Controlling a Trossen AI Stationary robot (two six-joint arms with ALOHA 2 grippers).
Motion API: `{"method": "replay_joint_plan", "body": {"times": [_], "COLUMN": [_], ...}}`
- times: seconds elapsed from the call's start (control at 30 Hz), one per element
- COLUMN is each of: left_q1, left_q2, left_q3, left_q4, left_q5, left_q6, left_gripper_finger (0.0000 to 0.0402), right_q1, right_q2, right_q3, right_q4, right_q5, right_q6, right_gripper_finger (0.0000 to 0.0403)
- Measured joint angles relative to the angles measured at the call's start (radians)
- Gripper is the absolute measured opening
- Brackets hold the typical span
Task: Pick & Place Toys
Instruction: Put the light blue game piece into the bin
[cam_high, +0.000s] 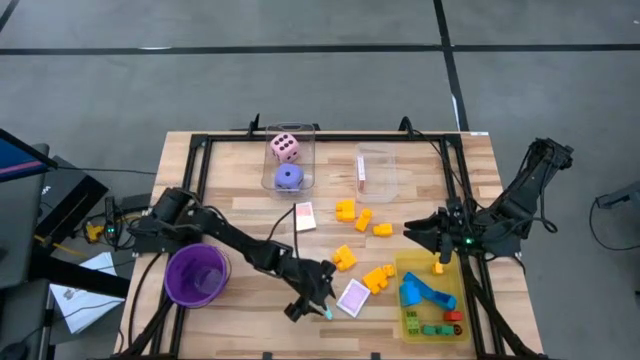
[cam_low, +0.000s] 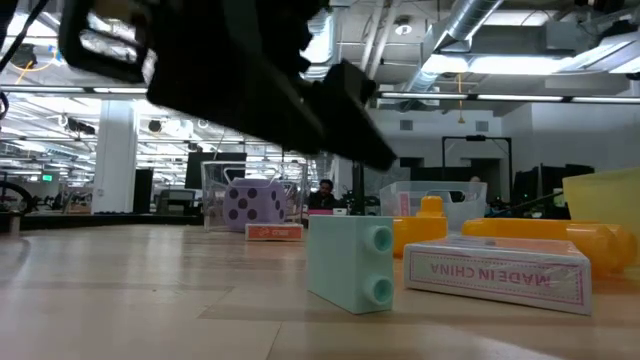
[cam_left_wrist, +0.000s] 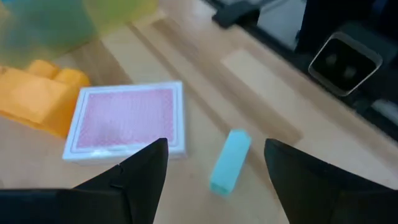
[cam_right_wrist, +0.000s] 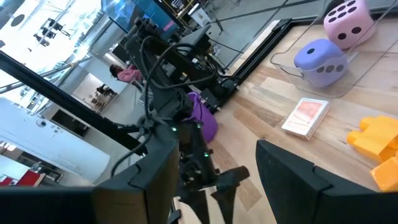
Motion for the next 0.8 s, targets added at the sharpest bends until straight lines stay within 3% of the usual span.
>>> {"method": "replay_joint_plan", "body": {"times": [0.23,0.4,0.8], "left_q1": [-0.008,-0.018,-0.017], "left_q2": [0.06,0.075,0.075], "left_q3": [0.0,0.0,0.0], "left_q4": [-0.001,0.001,0.001], "left_q5": [0.05,-0.011,0.007], "left_q6": [0.048,0.112,0.11], "left_gripper_finger": [0.0259,0.0253,0.0135], "right_q1": [0.0,0.0,0.0], "right_q2": [0.0,0.0,0.0], "right_q3": [0.0,0.0,0.0], "right_q4": [-0.005,-0.008,-0.009], "right_q5": [-0.001,-0.001,-0.001], "right_q6": [0.0,0.001,0.0], "right_gripper_finger": [0.0207,0.0207,0.0207]}}
